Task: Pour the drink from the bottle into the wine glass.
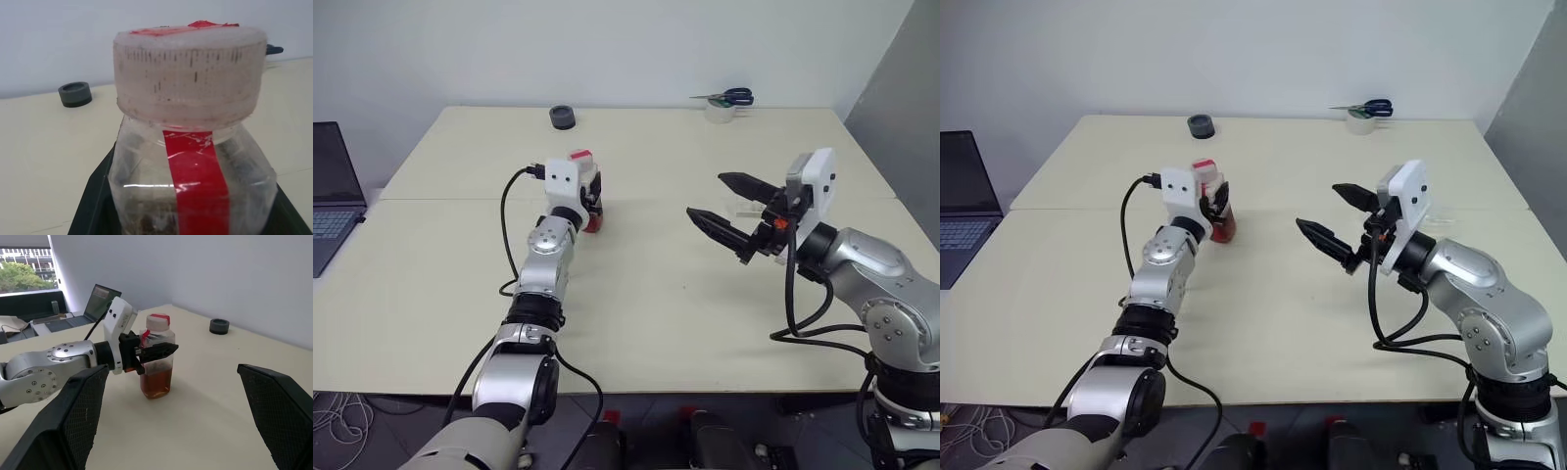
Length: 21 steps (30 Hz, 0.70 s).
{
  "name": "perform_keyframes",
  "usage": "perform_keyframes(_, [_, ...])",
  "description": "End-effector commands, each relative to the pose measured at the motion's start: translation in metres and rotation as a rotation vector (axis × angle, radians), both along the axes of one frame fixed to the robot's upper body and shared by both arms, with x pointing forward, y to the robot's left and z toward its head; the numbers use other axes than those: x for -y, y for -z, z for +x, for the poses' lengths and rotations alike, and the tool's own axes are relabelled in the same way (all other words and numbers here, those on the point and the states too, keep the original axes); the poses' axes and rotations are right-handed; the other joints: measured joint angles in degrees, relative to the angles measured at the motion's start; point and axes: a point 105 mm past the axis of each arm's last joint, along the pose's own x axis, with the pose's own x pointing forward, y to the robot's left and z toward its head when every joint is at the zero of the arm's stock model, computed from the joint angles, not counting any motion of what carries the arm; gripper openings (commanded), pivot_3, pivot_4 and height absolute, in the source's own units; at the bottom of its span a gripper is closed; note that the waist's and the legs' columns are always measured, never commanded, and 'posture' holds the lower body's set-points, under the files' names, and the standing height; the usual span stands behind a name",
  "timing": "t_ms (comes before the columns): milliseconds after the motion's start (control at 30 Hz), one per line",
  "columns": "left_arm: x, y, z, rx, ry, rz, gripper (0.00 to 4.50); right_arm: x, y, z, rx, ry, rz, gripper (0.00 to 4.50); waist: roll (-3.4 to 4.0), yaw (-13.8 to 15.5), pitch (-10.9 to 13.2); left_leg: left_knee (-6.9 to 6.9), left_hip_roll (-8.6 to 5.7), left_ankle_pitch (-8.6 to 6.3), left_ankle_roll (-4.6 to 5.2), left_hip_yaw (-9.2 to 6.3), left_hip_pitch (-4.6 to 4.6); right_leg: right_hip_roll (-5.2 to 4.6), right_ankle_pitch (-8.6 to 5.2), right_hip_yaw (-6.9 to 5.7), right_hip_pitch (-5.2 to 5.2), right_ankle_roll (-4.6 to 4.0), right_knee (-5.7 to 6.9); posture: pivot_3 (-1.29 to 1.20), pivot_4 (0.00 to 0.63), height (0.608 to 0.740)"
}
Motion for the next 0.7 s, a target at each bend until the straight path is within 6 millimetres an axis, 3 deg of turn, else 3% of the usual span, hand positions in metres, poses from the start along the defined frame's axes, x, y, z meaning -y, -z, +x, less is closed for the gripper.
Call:
perform_keyframes(33, [0.023,-0.038,-0.008,0.094,0.147,0.01,1.75,-0.002,-0.02,0.005,0.085,0.037,-0.012,4.5,0.0,-0.01,0.0,0.0,0.0,0.0,0.0,0.0,0.0,0.0,0.0,0.0,0.0,0.0,0.01,0.0,0.15,0.74])
perform_keyframes(267, [0.071,-0.062,-0.032,0.076,0.47,-0.013,1.75,-0.001,-0.052,0.016,0.135,0.086,0.022,4.5,0.0,-0.13,0.0,-0.01,0.01,0.0,0.0,-0.01,-0.07,0.0,0.0,0.0,-0.06,-0.01,-0.01,0.0,0.15,0.74])
perform_keyframes(433, [0.105,-0.062,-0.07,0.003,0.826,0.019,1.75,-0.002,-0.056,0.015,0.127,0.071,0.036,4.5,0.01,-0.4,0.0,-0.03,0.01,0.0,0.0,0.01,-0.07,0.0,0.0,0.02,-0.06,0.0,-0.03,0.0,0.15,0.74])
perform_keyframes(567, [0.113,-0.059,-0.091,-0.047,1.034,0.075,1.75,-0.004,-0.055,0.011,0.096,0.047,0.038,4.5,0.01,-0.85,0.0,-0.03,0.01,0.0,0.0,0.01,-0.06,0.0,0.0,0.02,-0.06,-0.01,-0.01,0.0,0.15,0.74])
perform_keyframes(700, [0.114,-0.054,-0.097,-0.069,1.116,0.127,1.75,-0.004,-0.053,0.006,0.066,0.033,0.039,4.5,0.02,-1.31,0.01,-0.03,0.02,0.0,0.0,-0.01,-0.06,0.01,0.0,0.01,-0.06,-0.01,0.01,0.0,0.15,0.74])
